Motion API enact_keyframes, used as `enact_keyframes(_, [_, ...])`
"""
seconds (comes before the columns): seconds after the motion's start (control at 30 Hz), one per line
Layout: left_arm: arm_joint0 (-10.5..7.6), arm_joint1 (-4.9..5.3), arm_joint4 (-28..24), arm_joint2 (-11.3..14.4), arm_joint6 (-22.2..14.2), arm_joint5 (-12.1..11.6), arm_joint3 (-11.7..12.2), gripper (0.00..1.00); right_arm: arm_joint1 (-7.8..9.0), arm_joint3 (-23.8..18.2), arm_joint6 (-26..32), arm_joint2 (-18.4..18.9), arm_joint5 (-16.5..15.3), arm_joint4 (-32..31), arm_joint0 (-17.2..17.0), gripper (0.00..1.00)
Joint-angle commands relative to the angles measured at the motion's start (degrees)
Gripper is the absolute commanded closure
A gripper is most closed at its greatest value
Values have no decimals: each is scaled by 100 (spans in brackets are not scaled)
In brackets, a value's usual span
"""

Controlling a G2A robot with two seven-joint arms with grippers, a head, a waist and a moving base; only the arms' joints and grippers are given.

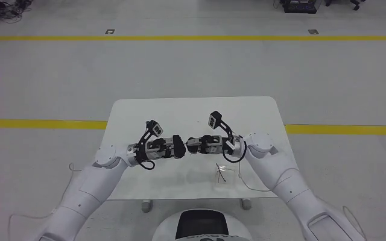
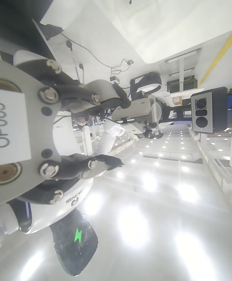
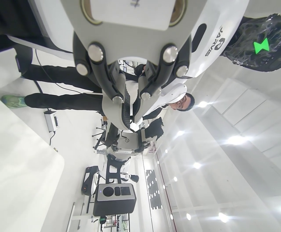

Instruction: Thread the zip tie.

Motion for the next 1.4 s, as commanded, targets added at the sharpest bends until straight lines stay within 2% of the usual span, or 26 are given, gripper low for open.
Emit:
enact_keyframes(0.0, [10, 0, 11, 0, 9, 12, -5, 60, 8, -32, -17, 9, 0, -30, -16, 100])
enact_keyframes(0.13, [19, -2, 28, 1, 23, 25, -8, 67, 22, -85, -74, 21, 16, -92, -47, 100])
enact_keyframes(0.6, [54, -4, 85, -8, 103, 72, -8, 80, 65, -209, -126, 53, 89, -213, -103, 100])
enact_keyframes(0.87, [58, -13, 90, 7, 123, 86, -6, 91, 82, -233, -116, 49, 132, -235, -120, 100])
enact_keyframes(1.37, [31, -37, 83, 43, 104, 73, 54, 91, 93, -266, -31, 24, 107, -172, -106, 100])
